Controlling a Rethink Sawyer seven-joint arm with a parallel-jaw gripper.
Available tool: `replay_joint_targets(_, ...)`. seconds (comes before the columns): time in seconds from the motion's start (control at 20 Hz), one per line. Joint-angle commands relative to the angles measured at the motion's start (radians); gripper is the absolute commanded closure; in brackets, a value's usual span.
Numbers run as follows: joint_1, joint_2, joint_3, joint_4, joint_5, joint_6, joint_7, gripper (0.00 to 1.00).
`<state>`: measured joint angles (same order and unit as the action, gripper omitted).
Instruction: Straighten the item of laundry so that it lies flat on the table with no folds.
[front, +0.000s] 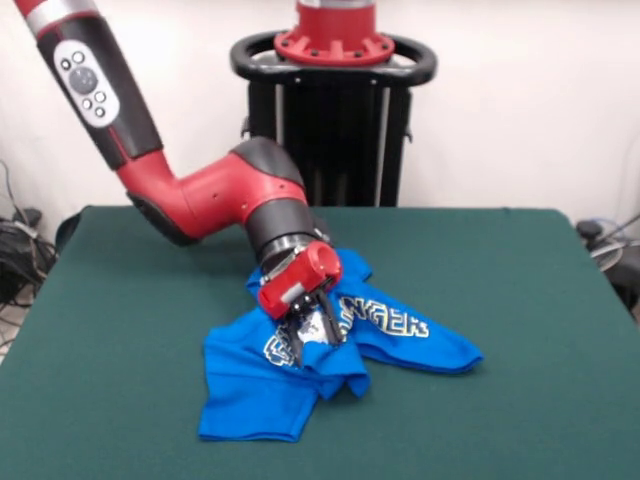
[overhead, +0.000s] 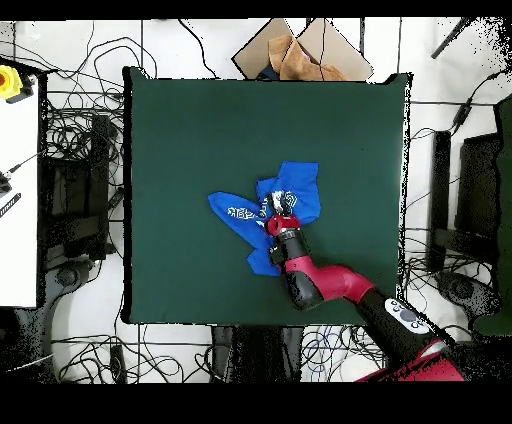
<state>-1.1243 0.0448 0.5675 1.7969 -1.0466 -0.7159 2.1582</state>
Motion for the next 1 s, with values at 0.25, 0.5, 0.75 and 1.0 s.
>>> replay_joint_targets(0.25,0.364,-0.420,-0.307,0.112,0.415,0.093,-0.035,0.00)
replay_joint_targets(0.5,0.502,-0.470,-0.402,0.087,0.504,0.121,-0.025,0.00)
replay_joint_targets(0.75,0.612,-0.443,-0.489,0.031,0.564,0.123,-0.027,0.00)
replay_joint_targets(1.0,0.695,-0.403,-0.549,-0.006,0.625,0.140,-0.021,0.00)
